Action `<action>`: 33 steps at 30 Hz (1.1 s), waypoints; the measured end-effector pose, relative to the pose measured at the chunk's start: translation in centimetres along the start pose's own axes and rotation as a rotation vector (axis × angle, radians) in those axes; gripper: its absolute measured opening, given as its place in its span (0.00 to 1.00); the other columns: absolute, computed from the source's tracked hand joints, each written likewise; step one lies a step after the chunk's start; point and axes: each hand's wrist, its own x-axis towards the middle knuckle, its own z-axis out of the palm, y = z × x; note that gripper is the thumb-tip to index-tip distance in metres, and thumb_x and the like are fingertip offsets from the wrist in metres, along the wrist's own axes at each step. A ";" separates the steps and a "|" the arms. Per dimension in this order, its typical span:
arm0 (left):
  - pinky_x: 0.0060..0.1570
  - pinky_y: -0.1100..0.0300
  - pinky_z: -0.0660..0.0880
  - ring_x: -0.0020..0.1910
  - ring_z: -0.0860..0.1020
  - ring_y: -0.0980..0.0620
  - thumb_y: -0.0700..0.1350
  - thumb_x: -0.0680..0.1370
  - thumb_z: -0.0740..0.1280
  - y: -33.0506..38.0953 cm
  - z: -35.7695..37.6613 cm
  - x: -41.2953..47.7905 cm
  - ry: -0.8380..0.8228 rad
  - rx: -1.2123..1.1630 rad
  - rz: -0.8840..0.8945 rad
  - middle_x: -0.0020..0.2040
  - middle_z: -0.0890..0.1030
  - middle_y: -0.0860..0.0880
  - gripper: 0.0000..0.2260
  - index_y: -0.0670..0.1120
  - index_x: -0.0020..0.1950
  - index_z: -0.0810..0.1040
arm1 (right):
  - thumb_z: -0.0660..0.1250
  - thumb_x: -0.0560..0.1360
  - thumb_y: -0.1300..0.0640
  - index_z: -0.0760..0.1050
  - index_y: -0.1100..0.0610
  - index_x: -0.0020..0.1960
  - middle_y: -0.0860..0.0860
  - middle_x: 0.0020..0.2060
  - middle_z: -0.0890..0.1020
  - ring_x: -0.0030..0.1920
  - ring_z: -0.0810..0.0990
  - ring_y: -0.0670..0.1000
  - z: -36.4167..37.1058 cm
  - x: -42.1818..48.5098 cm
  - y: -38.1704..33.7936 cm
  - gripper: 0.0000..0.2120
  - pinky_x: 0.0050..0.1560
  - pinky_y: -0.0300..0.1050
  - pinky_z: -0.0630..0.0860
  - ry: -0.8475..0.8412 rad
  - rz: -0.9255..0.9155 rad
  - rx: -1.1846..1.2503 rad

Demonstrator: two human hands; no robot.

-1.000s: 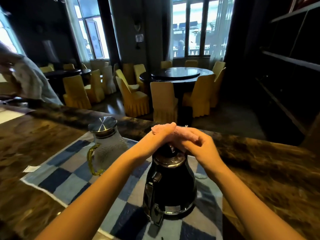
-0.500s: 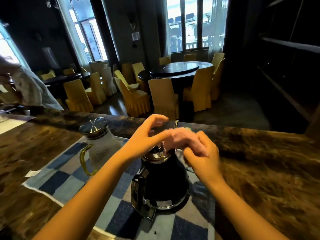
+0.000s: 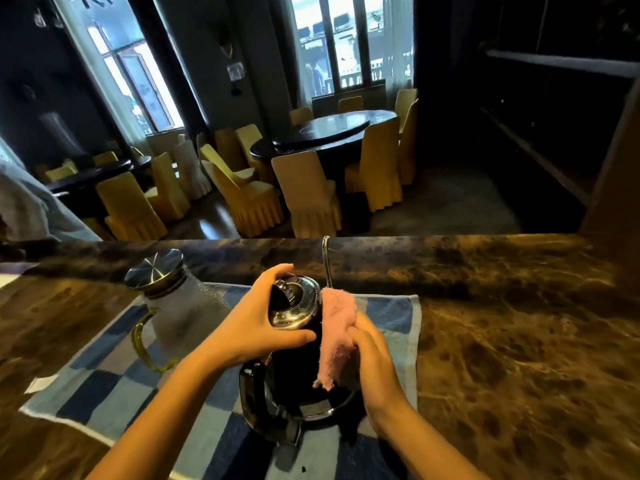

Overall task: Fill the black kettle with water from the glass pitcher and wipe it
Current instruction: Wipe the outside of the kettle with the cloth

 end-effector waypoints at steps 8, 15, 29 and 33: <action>0.60 0.67 0.71 0.62 0.72 0.62 0.59 0.58 0.76 0.1 0.0 0.0 0.015 -0.006 0.009 0.64 0.71 0.58 0.43 0.55 0.69 0.63 | 0.57 0.73 0.76 0.78 0.61 0.40 0.58 0.42 0.82 0.44 0.81 0.48 -0.3 1.3 2.6 0.15 0.44 0.40 0.78 0.123 -0.001 -0.127; 0.59 0.68 0.71 0.61 0.72 0.63 0.63 0.59 0.74 0.0 0.1 0.1 0.039 0.041 0.047 0.63 0.71 0.57 0.41 0.54 0.69 0.64 | 0.62 0.73 0.75 0.73 0.51 0.37 0.50 0.37 0.78 0.41 0.77 0.44 -0.1 -0.5 3.9 0.19 0.44 0.37 0.76 0.160 -0.141 -0.185; 0.55 0.75 0.68 0.61 0.71 0.65 0.64 0.61 0.73 -0.5 0.6 0.3 0.084 0.069 0.054 0.64 0.71 0.57 0.38 0.57 0.68 0.65 | 0.69 0.67 0.44 0.54 0.47 0.72 0.45 0.72 0.60 0.72 0.64 0.46 1.8 -1.7 5.2 0.39 0.66 0.44 0.69 -0.115 -0.258 -0.233; 0.54 0.77 0.68 0.61 0.71 0.66 0.64 0.60 0.72 -0.4 0.5 0.2 0.086 0.045 0.062 0.63 0.71 0.57 0.37 0.58 0.67 0.65 | 0.58 0.74 0.48 0.69 0.53 0.58 0.58 0.57 0.75 0.58 0.76 0.55 1.1 1.7 3.2 0.15 0.55 0.54 0.77 0.011 -0.167 -0.073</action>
